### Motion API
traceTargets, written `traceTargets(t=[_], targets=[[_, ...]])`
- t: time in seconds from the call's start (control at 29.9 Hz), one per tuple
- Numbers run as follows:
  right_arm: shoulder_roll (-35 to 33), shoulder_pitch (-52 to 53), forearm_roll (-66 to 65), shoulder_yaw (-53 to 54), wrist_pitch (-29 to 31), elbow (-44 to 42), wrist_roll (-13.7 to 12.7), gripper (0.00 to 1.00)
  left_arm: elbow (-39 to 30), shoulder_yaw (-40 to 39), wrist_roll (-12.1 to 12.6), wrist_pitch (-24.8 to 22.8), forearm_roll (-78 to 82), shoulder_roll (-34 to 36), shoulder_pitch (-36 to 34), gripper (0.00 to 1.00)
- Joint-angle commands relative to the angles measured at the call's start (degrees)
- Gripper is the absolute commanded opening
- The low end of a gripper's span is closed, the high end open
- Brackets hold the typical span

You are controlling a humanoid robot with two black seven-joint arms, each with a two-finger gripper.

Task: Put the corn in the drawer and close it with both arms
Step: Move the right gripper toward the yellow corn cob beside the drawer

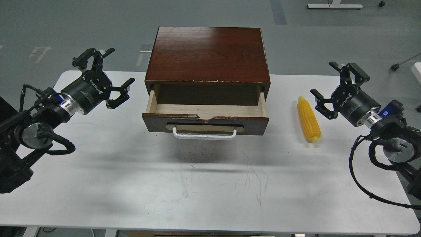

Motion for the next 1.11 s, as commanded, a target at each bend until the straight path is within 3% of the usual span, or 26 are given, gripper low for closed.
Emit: traceTargets(t=[0.0, 0.23, 0.4, 0.54, 0.6, 0.64, 0.77, 1.07], targets=[[0.03, -0.17, 0.05, 0.47, 0.00, -0.17, -0.06, 1.00, 0.01, -0.26, -0.08, 0.00, -0.18, -0.09, 0.67, 0.99], [-0.06, -0.26, 0.05, 0.12, 0.00, 0.01, 0.56, 1.00, 1.67, -0.62, 0.18, 0.00, -0.18, 0.26, 0.68, 0.99], [-1.19, 0.79, -1.09, -0.14, 0.00, 0.80, 0.56, 1.00, 10.02, -1.32, 0.09, 0.00, 0.17, -0.09, -1.68, 0.99], [-4.79, 3.77, -5.72, -0.58, 0.00, 1.41, 0.56, 1.00, 10.29, -1.06, -0.26, 0.00, 0.78, -0.09, -3.01, 0.99], [-7.17, 5.53, -11.62, -0.76, 0.00, 2.73, 0.64, 1.00, 10.29, -1.06, -1.84, 0.00, 2.18, -0.18, -3.01, 0.99], [-9.18, 6.32, -15.29, -0.76, 0.00, 3.78, 0.73, 1.00, 10.21, -1.14, -4.71, 0.00, 3.41, -0.18, -3.10, 0.99], [-14.63, 10.62, -26.72, -3.64, 0.00, 6.33, 0.73, 1.00, 9.94, -1.06, -12.20, 0.00, 7.89, -0.36, -4.15, 0.99], [-15.88, 23.73, -47.93, -21.84, 0.00, 5.20, 1.70, 1.00, 5.29, -0.88, -12.48, 0.00, 10.19, -1.85, -3.89, 0.99]])
